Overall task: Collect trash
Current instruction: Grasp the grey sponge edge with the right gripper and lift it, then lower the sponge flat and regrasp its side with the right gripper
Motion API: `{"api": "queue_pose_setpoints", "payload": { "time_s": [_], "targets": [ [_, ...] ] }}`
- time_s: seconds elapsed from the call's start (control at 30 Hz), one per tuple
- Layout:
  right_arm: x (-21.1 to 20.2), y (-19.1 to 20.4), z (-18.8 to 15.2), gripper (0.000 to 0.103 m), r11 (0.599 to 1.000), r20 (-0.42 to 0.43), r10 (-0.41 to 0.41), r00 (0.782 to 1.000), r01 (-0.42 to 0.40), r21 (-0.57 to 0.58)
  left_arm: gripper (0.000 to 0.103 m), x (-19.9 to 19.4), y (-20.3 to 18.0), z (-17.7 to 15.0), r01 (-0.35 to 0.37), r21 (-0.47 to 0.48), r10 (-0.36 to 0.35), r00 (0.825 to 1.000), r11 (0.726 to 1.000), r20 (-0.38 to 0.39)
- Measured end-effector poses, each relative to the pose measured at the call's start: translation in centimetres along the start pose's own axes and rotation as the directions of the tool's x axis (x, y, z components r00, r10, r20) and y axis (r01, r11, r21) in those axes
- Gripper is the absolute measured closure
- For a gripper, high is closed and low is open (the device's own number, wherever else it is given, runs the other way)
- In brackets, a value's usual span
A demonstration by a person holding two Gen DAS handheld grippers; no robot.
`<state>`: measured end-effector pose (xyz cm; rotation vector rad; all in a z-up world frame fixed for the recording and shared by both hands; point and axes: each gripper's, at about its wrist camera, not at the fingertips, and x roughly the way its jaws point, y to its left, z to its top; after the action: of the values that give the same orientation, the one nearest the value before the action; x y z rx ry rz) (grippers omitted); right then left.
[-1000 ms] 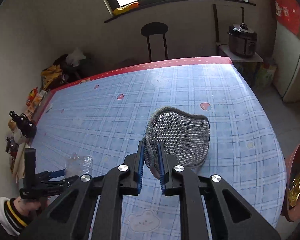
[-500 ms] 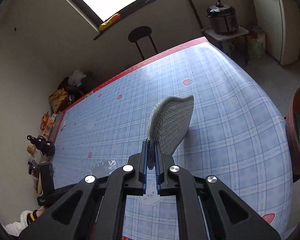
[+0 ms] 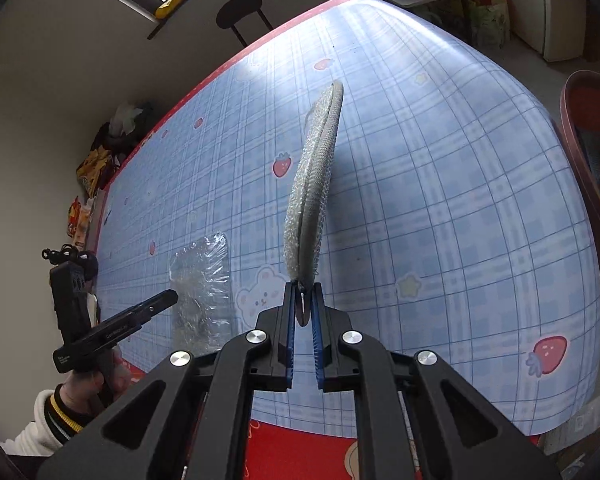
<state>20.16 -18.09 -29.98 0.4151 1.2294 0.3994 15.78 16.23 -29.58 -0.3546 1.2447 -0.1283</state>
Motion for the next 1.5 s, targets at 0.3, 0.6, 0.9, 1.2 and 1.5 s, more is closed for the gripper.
{"api": "queue_pose_setpoints", "payload": {
  "time_s": [0.3, 0.6, 0.9, 1.2, 1.5],
  "targets": [
    [3.3, -0.2, 0.9, 0.035, 0.986, -0.035, -0.149, 0.988, 0.145, -0.088, 0.062, 0.3, 0.5, -0.3, 0.001, -0.020, -0.001, 1.000, 1.000, 0.003],
    [2.0, -1.6, 2.7, 0.021, 0.964, 0.043, -0.260, 0.965, 0.262, -0.054, 0.056, 0.5, 1.0, -0.8, 0.023, -0.034, -0.022, 1.000, 0.999, 0.019],
    [5.3, -2.9, 7.5, 0.029, 0.944, 0.080, -0.316, 0.945, 0.321, -0.070, 0.055, 0.6, 1.2, -0.9, 0.033, -0.037, -0.032, 0.999, 0.999, 0.028],
    [6.6, -1.6, 7.4, 0.044, 0.954, 0.089, -0.283, 0.955, 0.290, -0.075, 0.055, 0.5, 1.6, -1.2, 0.047, -0.051, -0.045, 0.998, 0.998, 0.035],
    [5.7, 2.1, 6.0, 0.081, 0.988, 0.024, -0.085, 0.996, 0.088, -0.130, 0.053, 0.5, 2.0, -1.2, 0.055, -0.056, -0.053, 0.998, 0.997, 0.032]
  ]
}}
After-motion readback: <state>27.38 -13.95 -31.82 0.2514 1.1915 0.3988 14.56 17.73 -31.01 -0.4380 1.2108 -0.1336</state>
